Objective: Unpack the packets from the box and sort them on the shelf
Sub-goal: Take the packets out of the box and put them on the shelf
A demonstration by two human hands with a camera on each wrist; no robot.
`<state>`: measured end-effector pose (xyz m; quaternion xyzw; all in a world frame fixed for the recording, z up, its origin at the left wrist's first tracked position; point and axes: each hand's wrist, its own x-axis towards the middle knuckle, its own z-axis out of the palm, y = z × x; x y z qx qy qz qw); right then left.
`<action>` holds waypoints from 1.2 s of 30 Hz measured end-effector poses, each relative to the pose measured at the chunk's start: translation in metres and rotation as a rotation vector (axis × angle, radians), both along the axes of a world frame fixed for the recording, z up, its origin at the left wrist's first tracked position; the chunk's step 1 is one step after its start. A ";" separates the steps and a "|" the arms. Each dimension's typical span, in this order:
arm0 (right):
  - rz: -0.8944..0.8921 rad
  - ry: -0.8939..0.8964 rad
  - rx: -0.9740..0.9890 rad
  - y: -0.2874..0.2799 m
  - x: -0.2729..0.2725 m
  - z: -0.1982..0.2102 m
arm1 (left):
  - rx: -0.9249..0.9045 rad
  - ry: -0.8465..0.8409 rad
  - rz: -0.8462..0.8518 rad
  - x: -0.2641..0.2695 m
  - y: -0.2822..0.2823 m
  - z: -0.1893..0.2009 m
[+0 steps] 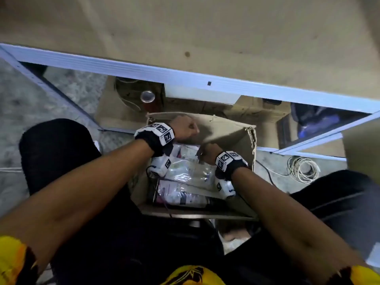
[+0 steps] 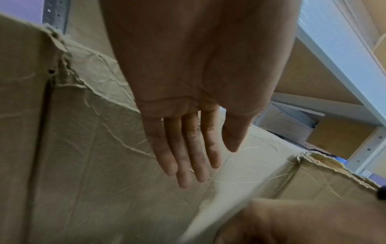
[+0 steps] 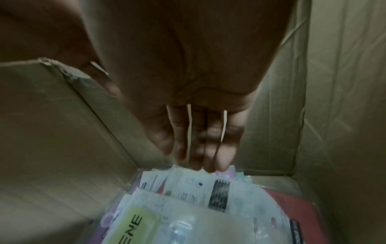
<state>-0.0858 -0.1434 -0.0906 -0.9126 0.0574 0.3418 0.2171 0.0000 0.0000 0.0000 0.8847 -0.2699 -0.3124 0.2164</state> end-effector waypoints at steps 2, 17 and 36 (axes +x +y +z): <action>0.016 0.014 -0.046 0.003 0.004 -0.011 | -0.003 0.025 -0.011 0.005 -0.002 -0.004; 0.107 -0.056 -0.215 0.025 -0.012 -0.068 | -0.018 0.113 0.006 0.020 0.002 -0.038; -0.070 -0.015 -0.221 -0.022 0.005 -0.044 | -0.019 0.093 0.037 0.008 0.021 -0.039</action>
